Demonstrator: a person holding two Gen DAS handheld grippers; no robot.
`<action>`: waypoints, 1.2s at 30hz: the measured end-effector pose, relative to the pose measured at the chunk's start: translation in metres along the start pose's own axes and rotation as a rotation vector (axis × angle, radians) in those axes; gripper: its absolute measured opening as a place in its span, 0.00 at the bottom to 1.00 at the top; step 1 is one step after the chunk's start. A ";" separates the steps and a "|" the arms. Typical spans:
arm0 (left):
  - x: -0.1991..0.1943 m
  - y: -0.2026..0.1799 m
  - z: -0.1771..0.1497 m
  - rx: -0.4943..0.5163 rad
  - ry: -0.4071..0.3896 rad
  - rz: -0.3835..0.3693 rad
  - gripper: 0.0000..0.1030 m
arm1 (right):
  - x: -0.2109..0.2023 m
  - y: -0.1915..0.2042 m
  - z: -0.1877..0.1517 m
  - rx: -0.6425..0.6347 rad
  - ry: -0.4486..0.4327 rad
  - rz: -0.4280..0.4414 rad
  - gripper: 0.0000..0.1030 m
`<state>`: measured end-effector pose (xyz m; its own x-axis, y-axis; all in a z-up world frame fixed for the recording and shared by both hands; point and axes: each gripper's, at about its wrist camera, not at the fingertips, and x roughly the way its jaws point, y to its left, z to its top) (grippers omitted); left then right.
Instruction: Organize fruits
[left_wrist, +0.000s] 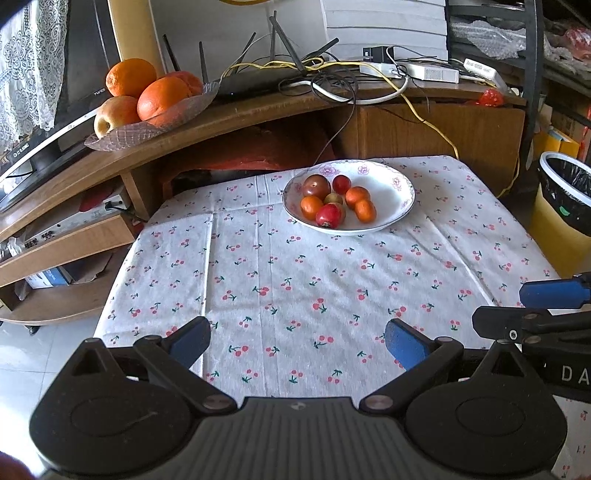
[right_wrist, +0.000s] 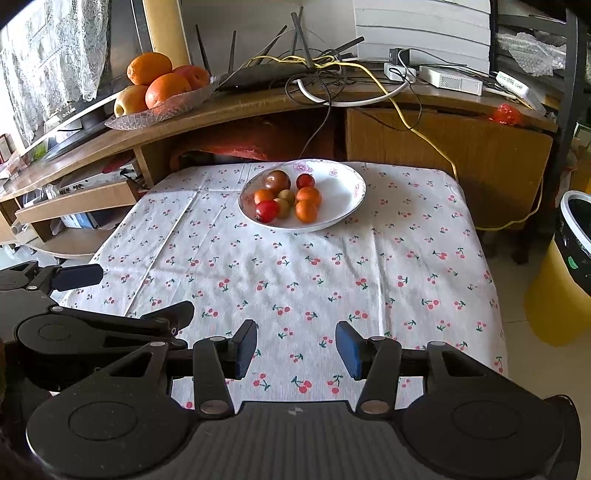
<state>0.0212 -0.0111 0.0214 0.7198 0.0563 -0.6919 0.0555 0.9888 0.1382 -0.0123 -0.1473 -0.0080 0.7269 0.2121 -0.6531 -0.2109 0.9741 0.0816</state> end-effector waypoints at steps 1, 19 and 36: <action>-0.001 0.000 -0.001 0.002 0.001 0.001 1.00 | -0.001 0.000 -0.001 0.000 0.001 -0.001 0.43; -0.011 -0.004 -0.015 0.016 0.020 0.016 1.00 | -0.009 0.006 -0.017 0.000 0.018 -0.012 0.43; -0.018 -0.005 -0.025 0.025 0.020 0.031 1.00 | -0.014 0.011 -0.026 -0.005 0.027 -0.012 0.43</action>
<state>-0.0093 -0.0132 0.0153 0.7076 0.0895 -0.7009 0.0507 0.9829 0.1768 -0.0417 -0.1419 -0.0181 0.7114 0.1982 -0.6743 -0.2057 0.9761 0.0699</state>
